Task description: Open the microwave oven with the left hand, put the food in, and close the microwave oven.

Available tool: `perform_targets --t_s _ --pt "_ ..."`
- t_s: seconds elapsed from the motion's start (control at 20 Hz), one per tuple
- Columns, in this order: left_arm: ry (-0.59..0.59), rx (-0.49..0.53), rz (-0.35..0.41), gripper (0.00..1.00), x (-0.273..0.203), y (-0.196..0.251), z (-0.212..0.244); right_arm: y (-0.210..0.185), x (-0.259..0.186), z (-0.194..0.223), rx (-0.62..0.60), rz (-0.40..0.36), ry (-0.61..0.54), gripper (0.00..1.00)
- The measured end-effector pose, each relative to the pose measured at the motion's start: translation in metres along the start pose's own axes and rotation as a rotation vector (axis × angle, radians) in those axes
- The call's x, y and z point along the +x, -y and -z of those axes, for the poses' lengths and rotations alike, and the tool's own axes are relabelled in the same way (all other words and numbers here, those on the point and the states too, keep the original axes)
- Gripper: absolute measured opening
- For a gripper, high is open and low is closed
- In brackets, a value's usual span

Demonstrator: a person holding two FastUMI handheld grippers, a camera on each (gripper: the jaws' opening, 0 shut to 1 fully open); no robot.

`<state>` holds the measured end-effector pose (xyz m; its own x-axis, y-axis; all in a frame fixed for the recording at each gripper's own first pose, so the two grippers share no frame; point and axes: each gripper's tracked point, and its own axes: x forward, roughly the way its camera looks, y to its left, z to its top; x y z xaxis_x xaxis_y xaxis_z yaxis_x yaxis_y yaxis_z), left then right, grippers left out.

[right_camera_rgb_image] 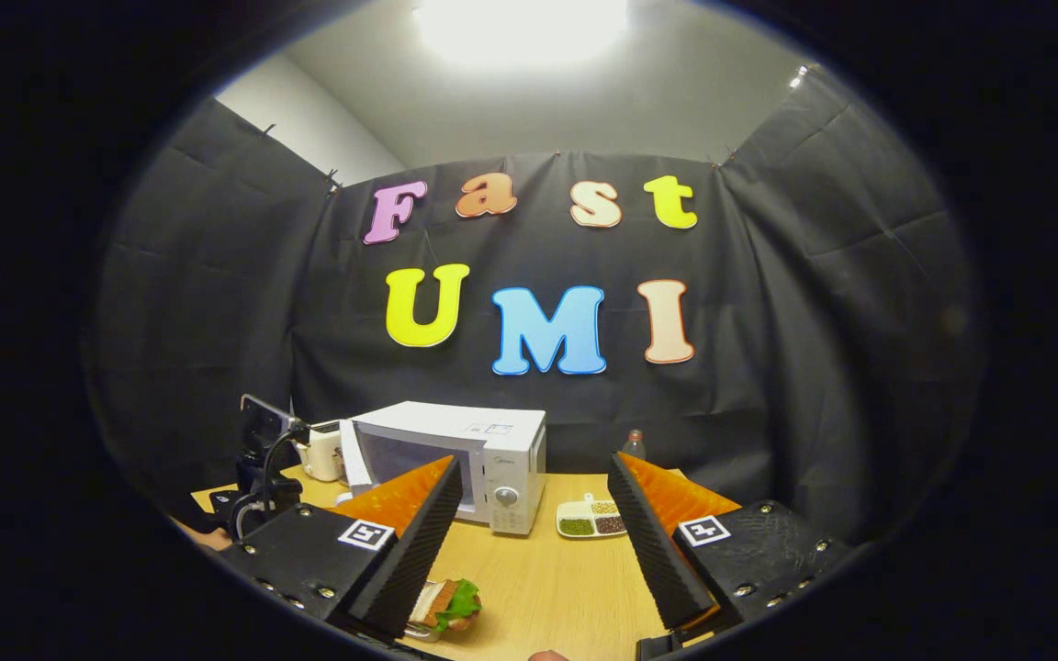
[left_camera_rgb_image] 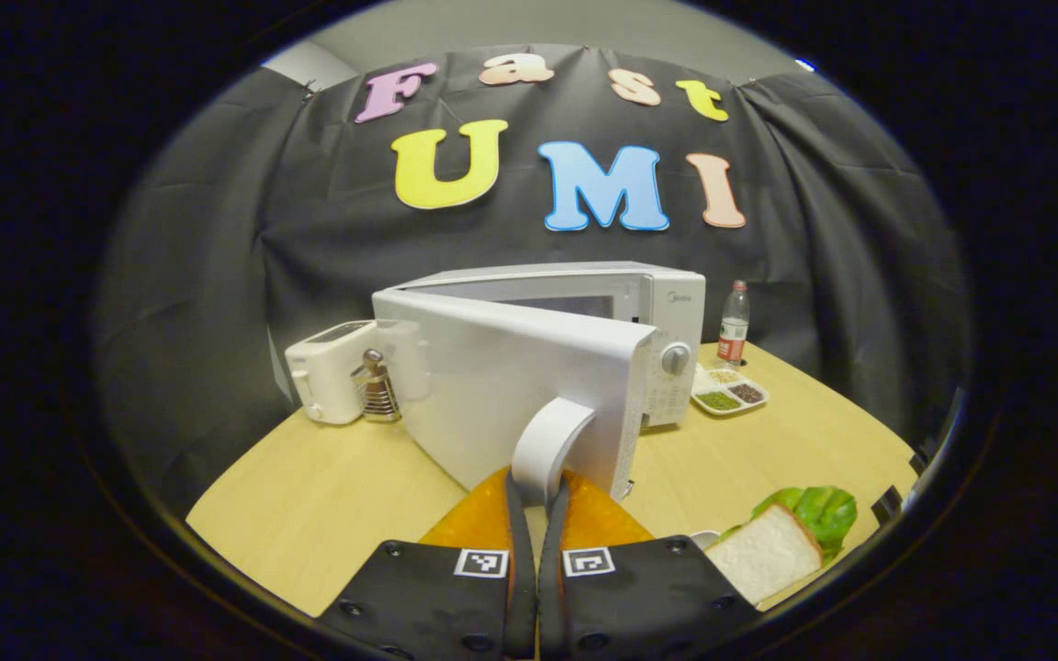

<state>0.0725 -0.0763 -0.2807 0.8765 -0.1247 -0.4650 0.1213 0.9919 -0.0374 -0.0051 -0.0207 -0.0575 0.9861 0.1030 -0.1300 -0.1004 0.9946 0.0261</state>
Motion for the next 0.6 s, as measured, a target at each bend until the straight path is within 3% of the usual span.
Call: perform_targets --t_s 0.15,0.45,0.5,0.6 --pt "-0.009 0.004 0.011 0.07 -0.015 -0.025 0.008 -0.019 0.006 -0.005 0.001 0.008 0.008 1.00" --pt "-0.011 0.016 0.039 0.07 -0.039 -0.078 0.019 -0.071 0.015 0.002 0.012 0.009 -0.009 0.97" --pt "-0.011 0.016 0.045 0.12 -0.043 -0.087 0.020 -0.080 0.016 0.002 0.010 0.010 -0.010 0.97" --pt "-0.010 0.013 0.051 0.12 -0.045 -0.104 0.023 -0.094 0.018 0.005 0.009 0.016 -0.017 0.97"
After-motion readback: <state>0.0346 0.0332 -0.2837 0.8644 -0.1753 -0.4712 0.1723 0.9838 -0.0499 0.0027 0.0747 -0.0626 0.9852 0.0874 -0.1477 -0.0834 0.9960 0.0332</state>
